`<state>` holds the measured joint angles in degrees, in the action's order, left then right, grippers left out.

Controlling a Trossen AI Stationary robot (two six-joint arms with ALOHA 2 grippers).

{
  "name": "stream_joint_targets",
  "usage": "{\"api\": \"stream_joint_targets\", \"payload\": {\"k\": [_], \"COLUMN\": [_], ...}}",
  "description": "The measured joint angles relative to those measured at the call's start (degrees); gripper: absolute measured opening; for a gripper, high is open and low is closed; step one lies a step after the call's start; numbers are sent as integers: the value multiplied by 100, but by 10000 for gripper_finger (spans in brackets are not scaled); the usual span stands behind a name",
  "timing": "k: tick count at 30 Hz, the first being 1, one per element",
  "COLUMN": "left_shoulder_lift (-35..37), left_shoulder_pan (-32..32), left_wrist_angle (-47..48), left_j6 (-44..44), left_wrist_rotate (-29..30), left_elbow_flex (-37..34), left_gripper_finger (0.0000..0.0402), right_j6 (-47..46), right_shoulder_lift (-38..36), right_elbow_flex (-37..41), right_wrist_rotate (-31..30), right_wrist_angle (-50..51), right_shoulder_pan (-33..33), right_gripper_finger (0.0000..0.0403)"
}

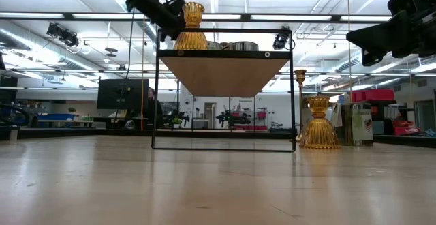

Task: Pick & Place candle stick holders
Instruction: Put the bottom gold candle holder aligned with the other candle holder on the shelf

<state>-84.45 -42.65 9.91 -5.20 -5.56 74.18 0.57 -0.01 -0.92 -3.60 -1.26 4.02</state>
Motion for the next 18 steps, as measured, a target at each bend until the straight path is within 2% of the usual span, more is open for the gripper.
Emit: {"api": "stream_joint_targets", "payload": {"k": [9, 18], "left_shoulder_lift": [20, 13], "left_shoulder_pan": [-185, -149], "left_wrist_angle": [-809, -1162], "left_j6": [23, -39], "left_wrist_rotate": [-556, -643], "left_elbow_flex": [-562, -1006], "left_gripper_finger": [23, 23], "right_j6": [0, 0], "right_shoulder_lift": [0, 0], "right_elbow_flex": [-1, -1], "right_wrist_rotate": [-2, -1], "right_wrist_angle": [1, 1], "right_shoulder_pan": [1, 0], "right_gripper_finger": [27, 27]}}
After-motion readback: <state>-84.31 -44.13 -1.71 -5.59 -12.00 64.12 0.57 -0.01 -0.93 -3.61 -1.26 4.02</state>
